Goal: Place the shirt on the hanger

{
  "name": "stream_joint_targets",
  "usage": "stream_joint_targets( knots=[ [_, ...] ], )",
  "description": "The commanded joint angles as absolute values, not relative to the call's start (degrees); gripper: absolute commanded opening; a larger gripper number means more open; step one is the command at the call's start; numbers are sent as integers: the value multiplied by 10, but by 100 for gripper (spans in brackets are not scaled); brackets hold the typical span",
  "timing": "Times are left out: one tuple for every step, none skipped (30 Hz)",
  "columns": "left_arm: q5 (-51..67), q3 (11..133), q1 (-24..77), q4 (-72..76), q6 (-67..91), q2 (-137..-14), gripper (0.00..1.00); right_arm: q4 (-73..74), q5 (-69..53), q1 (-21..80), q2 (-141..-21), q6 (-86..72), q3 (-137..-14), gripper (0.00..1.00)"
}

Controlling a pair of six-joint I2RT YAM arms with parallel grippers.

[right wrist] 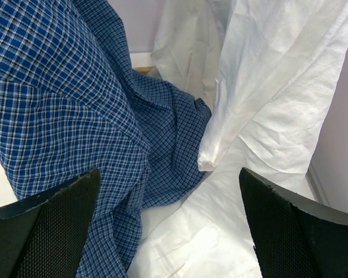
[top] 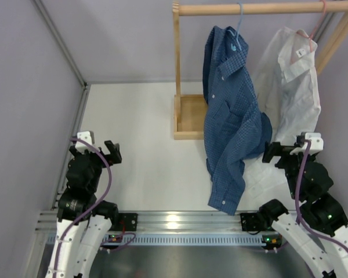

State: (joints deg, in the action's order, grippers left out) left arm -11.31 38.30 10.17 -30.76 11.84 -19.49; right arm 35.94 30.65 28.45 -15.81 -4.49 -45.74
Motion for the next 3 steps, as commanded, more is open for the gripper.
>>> stream_joint_targets(
  knots=[
    [-106, 380, 98, -277, 110, -189, 98, 346, 330, 293, -159, -46, -460, 99],
    [-106, 380, 98, -277, 111, -189, 98, 345, 329, 294, -159, -47, -461, 99],
    [-106, 380, 98, -276, 111, -189, 98, 345, 327, 293, -159, -47, -461, 100]
  ],
)
